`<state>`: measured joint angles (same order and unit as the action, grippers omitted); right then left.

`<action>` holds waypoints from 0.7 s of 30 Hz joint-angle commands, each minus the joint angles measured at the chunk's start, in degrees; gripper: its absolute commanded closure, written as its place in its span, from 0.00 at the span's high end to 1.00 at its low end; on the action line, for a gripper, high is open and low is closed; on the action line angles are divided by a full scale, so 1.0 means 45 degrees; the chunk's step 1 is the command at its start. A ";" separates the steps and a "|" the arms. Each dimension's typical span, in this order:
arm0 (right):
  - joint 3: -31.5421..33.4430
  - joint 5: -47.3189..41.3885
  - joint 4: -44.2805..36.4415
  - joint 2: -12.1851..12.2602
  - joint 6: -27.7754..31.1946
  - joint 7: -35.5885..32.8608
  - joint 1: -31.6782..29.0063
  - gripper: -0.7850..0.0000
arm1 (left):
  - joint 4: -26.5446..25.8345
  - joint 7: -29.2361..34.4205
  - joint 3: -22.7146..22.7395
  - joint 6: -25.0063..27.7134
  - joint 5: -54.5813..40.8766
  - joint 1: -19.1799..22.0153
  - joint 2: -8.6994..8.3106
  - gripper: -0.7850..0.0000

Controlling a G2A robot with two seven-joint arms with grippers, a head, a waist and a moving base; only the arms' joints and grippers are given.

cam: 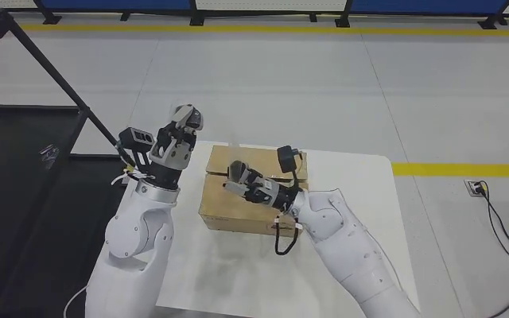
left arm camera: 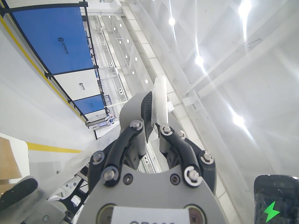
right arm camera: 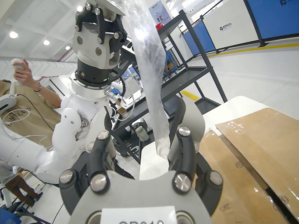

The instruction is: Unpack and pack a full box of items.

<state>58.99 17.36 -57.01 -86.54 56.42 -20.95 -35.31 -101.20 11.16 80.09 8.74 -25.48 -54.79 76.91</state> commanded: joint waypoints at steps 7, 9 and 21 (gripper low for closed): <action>-0.0358 -0.3671 -0.0373 0.0205 0.0352 -0.2417 0.0177 0.84 | 0.0290 -0.0217 0.0141 0.0028 0.0001 -0.0078 0.0015 0.00; -0.0408 -0.4825 -0.0604 0.0288 0.0352 -0.3219 0.0146 0.83 | 0.0371 -0.0280 0.0176 0.0017 -0.0016 -0.0085 0.0020 0.00; -0.0701 -0.9730 -0.1497 0.0857 0.0352 -0.5631 -0.0013 0.87 | 0.1341 -0.0117 0.0438 0.0244 -0.0317 0.0028 0.0030 0.00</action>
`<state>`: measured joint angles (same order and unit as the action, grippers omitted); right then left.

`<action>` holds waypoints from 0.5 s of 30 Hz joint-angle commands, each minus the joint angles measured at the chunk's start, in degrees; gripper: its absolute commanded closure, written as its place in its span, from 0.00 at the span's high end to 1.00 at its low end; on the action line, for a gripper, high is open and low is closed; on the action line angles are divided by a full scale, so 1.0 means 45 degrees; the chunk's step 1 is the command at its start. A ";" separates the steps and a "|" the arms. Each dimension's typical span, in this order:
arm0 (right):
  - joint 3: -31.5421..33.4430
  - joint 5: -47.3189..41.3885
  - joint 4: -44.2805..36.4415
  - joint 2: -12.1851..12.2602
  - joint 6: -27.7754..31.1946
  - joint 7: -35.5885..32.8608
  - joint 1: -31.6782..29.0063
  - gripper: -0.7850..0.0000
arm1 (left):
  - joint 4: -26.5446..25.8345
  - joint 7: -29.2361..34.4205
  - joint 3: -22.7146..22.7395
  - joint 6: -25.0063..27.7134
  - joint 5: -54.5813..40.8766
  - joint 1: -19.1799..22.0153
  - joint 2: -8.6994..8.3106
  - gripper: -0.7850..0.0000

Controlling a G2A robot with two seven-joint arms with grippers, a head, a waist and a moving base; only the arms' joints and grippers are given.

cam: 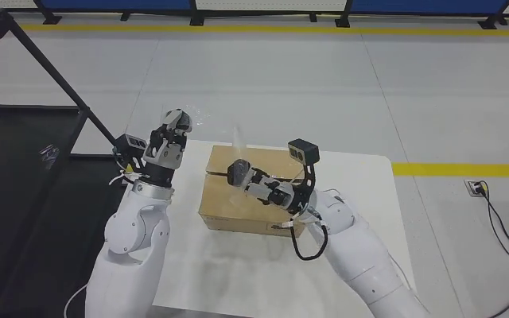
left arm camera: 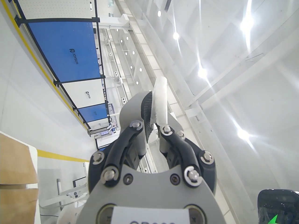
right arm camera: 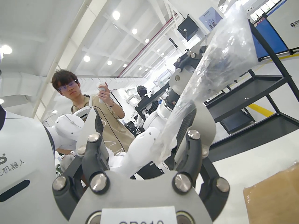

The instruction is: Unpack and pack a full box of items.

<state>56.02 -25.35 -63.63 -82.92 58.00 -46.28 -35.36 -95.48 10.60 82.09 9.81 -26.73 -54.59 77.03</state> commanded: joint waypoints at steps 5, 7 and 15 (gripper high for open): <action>-0.0331 -0.1272 -0.0056 0.0310 0.0000 -0.0003 -0.0031 0.88 | 0.0436 0.0061 -0.0047 0.0055 -0.0190 -0.0142 0.0023 0.00; -0.0504 -0.1741 -0.0033 0.0394 0.0000 -0.0003 -0.0029 0.89 | 0.0585 0.0065 -0.0080 0.0053 -0.0236 -0.0192 0.0033 0.00; -0.1262 -0.3516 0.0747 0.0675 -0.0465 -0.0468 0.0229 1.00 | 0.1167 0.0073 -0.0294 0.0106 -0.0269 -0.0493 0.0078 0.00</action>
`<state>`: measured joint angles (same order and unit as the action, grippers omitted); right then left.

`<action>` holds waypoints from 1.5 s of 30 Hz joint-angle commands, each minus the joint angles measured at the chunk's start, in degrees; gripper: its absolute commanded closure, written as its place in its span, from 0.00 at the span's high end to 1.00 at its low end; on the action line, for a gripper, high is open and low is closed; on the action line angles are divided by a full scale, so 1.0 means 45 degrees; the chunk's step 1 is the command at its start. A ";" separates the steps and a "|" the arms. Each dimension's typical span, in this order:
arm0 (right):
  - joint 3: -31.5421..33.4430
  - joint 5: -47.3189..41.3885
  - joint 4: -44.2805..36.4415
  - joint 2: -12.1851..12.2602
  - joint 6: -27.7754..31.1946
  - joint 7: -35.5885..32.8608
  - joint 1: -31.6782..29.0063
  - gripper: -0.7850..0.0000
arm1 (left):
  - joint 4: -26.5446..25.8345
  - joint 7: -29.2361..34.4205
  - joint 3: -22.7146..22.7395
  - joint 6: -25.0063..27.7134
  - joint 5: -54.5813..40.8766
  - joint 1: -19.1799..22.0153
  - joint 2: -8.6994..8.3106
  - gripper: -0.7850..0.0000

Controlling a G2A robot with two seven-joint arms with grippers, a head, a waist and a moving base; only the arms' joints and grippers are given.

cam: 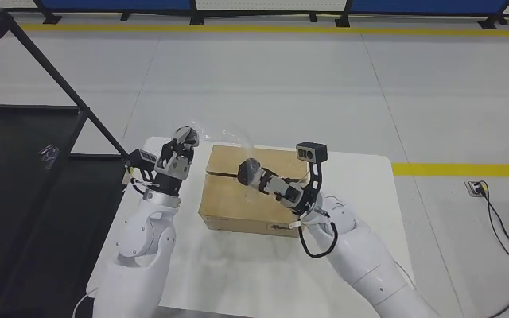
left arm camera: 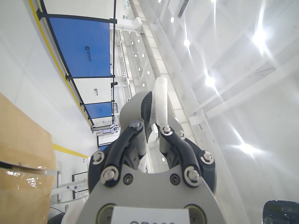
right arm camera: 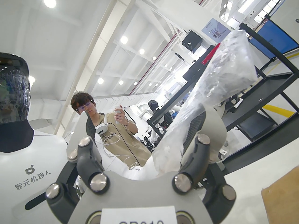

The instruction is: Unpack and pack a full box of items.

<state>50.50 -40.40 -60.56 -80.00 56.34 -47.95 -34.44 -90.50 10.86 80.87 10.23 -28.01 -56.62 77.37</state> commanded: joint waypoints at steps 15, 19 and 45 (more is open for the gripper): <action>0.0022 -0.1603 -0.0034 0.0465 -0.0490 -0.0489 -0.0376 1.00 | 0.0504 -0.0051 -0.0120 0.0030 0.0369 -0.0509 0.0035 0.00; 0.0109 -0.1776 0.0048 0.0496 -0.0669 -0.0668 -0.0364 1.00 | 0.0504 -0.0090 -0.0091 -0.0025 0.0553 -0.0679 0.0028 0.00; 0.0152 -0.1470 0.2050 0.0110 -0.1446 -0.1206 -0.0221 1.00 | 0.1253 -0.0501 -0.0137 -0.0450 0.2072 -0.1146 0.0012 0.00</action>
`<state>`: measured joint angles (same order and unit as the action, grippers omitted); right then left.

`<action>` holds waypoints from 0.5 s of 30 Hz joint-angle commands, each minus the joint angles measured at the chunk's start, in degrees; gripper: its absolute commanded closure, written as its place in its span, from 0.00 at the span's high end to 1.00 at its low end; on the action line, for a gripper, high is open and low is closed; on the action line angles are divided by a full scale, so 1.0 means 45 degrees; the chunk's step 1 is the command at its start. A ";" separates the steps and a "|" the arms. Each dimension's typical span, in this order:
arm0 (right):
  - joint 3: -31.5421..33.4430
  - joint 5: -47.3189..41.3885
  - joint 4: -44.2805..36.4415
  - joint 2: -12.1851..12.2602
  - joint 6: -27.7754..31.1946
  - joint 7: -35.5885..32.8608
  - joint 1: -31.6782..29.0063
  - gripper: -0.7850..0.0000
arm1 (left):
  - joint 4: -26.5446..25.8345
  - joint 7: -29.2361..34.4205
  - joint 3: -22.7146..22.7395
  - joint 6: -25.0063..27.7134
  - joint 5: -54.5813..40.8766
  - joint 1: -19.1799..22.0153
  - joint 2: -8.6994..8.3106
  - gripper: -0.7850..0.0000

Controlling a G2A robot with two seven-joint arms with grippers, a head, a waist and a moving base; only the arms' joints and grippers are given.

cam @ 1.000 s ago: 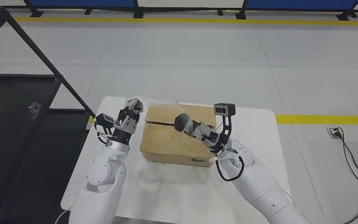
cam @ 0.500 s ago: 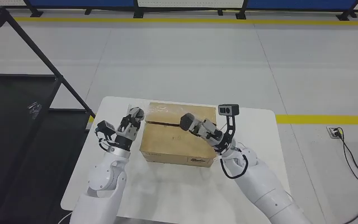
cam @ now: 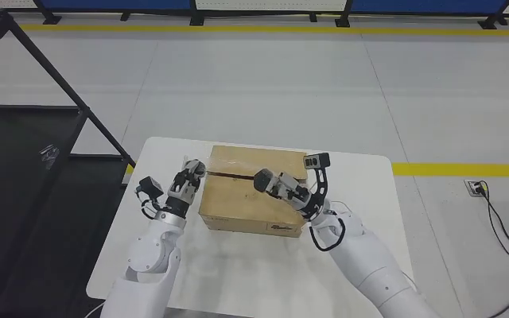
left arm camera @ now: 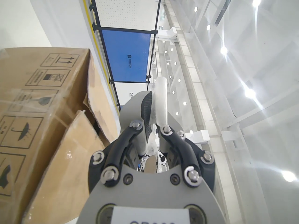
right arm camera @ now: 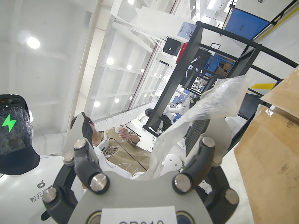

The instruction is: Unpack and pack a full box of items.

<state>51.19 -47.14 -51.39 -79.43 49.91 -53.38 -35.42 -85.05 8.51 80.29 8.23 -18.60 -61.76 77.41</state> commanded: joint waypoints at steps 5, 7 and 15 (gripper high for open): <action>0.0004 0.0095 0.0103 -0.0111 -0.0126 -0.0075 -0.0137 1.00 | 0.0313 0.0042 -0.0001 -0.0106 0.0070 0.0009 0.0007 0.00; 0.0016 0.0071 0.0191 -0.0151 -0.0187 -0.0080 -0.0177 1.00 | 0.0436 0.0077 0.0001 -0.0132 0.0095 0.0028 0.0007 0.00; 0.0035 -0.0087 0.0821 -0.0358 -0.0243 -0.0063 -0.0263 1.00 | 0.0952 0.0111 -0.0080 -0.0128 0.0113 0.0018 0.0035 0.00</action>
<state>51.31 -47.31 -48.08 -80.94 48.77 -53.52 -36.59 -81.05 9.05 80.01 7.64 -17.94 -61.66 77.53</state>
